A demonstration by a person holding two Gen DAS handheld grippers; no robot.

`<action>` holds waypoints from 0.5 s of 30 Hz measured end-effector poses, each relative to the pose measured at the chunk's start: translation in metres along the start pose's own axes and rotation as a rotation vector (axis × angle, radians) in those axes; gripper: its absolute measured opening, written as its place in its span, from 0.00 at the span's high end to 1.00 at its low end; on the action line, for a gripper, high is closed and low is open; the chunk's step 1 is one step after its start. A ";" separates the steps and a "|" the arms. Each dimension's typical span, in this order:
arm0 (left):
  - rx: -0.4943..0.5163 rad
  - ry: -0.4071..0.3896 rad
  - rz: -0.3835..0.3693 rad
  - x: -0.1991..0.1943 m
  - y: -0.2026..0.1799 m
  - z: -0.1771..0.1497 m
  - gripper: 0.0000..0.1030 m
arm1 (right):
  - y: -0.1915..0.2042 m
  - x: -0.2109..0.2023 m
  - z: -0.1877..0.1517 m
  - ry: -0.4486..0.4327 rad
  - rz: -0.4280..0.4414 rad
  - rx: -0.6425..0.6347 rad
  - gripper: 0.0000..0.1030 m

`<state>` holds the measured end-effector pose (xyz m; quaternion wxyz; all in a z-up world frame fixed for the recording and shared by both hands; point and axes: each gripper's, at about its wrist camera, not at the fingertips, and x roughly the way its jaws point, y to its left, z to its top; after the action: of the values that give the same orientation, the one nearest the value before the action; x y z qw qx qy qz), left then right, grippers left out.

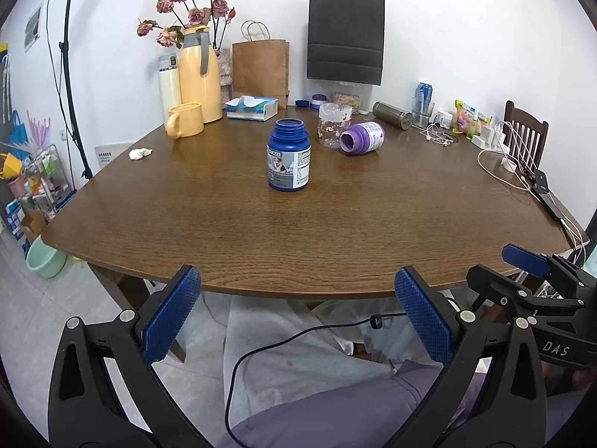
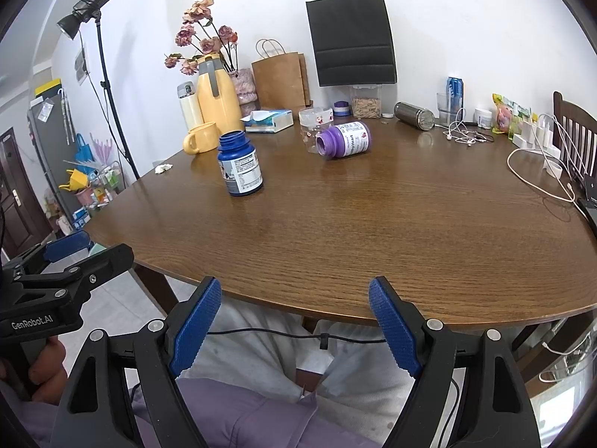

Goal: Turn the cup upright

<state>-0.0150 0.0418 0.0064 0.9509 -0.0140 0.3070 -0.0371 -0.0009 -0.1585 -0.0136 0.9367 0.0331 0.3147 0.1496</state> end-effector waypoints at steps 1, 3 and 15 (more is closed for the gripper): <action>0.000 0.002 0.001 0.001 0.001 0.000 0.00 | 0.000 0.001 -0.001 0.002 -0.001 0.000 0.17; 0.000 0.004 0.003 0.001 0.002 -0.001 0.00 | 0.000 0.002 -0.002 0.002 -0.003 0.001 0.17; -0.001 0.016 0.011 0.005 0.001 -0.004 0.00 | 0.000 0.003 -0.004 0.009 -0.004 0.003 0.17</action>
<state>-0.0131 0.0428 0.0003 0.9486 -0.0124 0.3147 -0.0321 -0.0013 -0.1581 -0.0187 0.9355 0.0332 0.3193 0.1474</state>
